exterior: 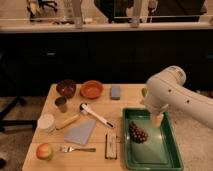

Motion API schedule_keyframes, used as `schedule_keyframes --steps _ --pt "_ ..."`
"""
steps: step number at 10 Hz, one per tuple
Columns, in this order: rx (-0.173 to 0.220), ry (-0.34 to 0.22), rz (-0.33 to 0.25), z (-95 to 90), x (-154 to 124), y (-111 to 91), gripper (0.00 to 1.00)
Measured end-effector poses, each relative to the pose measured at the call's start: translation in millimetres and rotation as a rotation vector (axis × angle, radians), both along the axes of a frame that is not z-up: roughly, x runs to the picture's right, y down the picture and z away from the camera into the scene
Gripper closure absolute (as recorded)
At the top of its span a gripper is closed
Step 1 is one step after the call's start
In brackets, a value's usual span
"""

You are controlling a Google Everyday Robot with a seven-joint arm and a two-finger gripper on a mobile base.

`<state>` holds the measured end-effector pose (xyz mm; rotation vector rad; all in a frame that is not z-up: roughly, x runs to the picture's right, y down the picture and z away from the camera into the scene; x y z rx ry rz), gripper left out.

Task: Place eraser in table surface

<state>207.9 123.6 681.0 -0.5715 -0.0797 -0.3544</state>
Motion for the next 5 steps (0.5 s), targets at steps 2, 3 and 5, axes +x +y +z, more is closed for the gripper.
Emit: schedule_keyframes --steps 2,3,5 --pt "-0.029 -0.033 -0.053 6.3 -18.1 7.7 0.2" --pt "-0.038 -0.04 -0.066 8.3 -22.4 11.1 0.2" --pt "-0.063 -0.059 -0.113 14.9 -39.6 22.9 0.2"
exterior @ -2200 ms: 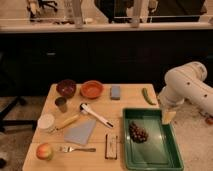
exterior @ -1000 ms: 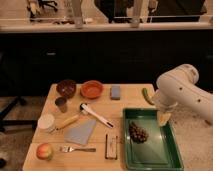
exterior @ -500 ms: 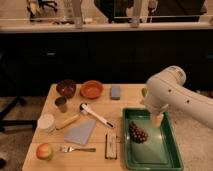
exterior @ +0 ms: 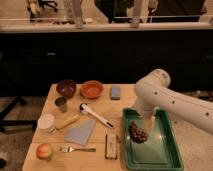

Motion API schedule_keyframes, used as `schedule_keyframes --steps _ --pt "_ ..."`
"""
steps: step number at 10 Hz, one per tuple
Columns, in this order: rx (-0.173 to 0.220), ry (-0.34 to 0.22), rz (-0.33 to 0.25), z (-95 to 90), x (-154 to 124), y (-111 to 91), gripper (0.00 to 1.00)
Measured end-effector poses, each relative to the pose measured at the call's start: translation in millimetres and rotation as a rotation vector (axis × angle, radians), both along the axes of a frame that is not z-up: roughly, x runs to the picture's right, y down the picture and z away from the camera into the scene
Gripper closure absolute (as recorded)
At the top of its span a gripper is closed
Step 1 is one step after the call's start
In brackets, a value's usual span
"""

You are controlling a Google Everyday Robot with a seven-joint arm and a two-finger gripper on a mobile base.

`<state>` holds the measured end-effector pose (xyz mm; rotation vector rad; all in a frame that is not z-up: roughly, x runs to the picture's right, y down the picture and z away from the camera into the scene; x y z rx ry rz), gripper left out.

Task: Place eraser in table surface

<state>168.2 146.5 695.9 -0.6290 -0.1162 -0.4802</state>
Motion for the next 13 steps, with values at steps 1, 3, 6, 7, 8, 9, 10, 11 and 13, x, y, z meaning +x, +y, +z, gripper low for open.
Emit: schedule_keyframes --steps 1,3,6,7,8,9,10,11,13 --pt "-0.003 -0.009 -0.011 2.2 -5.8 3.8 0.2" --pt "-0.016 -0.027 -0.037 5.1 -18.6 15.9 0.2" --pt "-0.016 -0.037 -0.047 5.9 -23.6 21.0 0.2" --pt "-0.017 -0.037 -0.046 5.9 -23.7 21.1 0.2" --pt "-0.017 -0.038 -0.046 5.7 -24.1 21.1 0.2" --pt "-0.017 -0.04 -0.049 5.9 -25.7 20.7 0.2" --pt "-0.018 -0.04 -0.049 5.9 -26.0 20.7 0.2" --pt "-0.018 -0.04 -0.048 5.9 -25.9 20.8 0.2" --pt "-0.026 -0.059 -0.076 7.1 -28.2 24.7 0.2"
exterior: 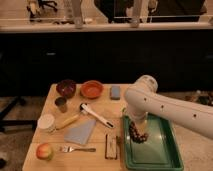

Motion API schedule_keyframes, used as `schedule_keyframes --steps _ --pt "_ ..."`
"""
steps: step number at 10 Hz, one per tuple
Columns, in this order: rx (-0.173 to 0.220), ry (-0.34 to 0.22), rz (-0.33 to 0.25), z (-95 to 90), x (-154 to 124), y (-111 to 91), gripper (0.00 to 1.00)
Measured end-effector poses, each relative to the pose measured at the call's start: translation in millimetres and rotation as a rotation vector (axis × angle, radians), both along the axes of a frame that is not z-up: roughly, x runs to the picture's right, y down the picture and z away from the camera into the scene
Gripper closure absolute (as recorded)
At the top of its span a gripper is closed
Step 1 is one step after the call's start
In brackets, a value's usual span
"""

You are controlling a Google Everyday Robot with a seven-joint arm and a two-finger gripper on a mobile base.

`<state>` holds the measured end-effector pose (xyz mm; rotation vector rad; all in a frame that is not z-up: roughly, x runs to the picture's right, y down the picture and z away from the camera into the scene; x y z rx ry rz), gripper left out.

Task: Place eraser in table surface

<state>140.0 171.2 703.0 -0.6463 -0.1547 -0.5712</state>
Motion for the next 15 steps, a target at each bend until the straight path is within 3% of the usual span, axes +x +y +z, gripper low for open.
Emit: schedule_keyframes --steps 2,5,8,11,15 --pt "-0.007 -0.046 -0.054 3.5 -20.6 4.5 0.2" --pt "-0.033 -0.152 -0.192 9.4 -69.3 19.4 0.2" --pt "-0.05 -0.262 -0.293 9.9 -84.6 31.7 0.2" --pt "-0.054 -0.353 -0.347 12.3 -89.7 43.6 0.2" --pt "-0.057 -0.378 -0.368 19.9 -93.8 56.1 0.2"
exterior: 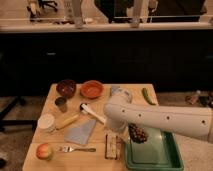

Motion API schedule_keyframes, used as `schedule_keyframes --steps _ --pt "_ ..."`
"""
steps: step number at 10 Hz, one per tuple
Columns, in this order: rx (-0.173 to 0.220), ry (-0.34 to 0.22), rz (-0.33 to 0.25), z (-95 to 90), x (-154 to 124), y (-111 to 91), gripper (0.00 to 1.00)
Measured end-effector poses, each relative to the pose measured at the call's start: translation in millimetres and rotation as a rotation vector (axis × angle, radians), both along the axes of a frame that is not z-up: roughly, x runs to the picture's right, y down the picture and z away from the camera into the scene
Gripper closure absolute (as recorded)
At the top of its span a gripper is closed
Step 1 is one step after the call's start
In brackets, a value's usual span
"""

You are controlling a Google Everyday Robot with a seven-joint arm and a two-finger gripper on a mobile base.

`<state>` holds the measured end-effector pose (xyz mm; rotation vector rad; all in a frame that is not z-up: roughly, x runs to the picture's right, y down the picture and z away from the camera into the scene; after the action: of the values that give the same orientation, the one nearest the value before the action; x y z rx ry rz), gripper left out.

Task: Place eraser in table surface

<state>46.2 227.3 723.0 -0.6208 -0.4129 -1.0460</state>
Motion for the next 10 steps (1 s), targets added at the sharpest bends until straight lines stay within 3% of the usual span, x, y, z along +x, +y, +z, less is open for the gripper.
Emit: schedule_keyframes --steps 10 --pt "-0.023 -0.017 -0.017 20.0 -9.3 23.5 0.2"
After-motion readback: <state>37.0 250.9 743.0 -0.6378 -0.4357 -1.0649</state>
